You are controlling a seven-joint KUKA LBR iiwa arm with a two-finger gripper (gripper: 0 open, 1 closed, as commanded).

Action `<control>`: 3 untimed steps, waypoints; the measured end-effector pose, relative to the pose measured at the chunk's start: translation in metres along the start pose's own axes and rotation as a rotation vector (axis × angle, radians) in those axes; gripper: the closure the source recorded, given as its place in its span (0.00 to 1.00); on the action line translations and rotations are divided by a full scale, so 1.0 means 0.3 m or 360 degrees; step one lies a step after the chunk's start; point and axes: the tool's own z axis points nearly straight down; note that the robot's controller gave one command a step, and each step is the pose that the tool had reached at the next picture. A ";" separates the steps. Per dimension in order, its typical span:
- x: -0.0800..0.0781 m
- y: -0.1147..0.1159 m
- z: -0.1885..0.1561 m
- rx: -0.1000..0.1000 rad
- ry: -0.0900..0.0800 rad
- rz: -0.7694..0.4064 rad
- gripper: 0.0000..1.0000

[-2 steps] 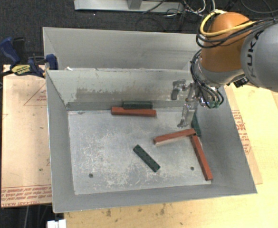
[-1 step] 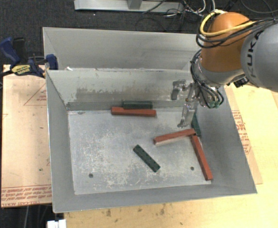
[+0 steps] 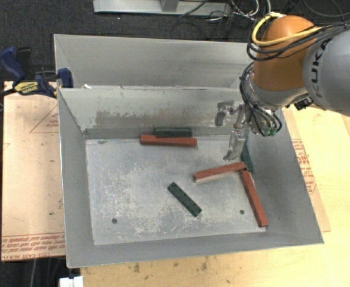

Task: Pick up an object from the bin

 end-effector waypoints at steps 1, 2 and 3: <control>0.016 0.052 -0.030 0.0000 0.0002 -0.0079 0.00; 0.044 -0.037 0.103 -0.0001 -0.0014 -0.0291 0.00; -0.012 -0.120 0.317 -0.0002 -0.0001 -0.0749 1.00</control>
Offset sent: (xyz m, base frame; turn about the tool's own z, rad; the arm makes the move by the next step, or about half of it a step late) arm -0.0307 -0.0645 -0.1014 -0.3252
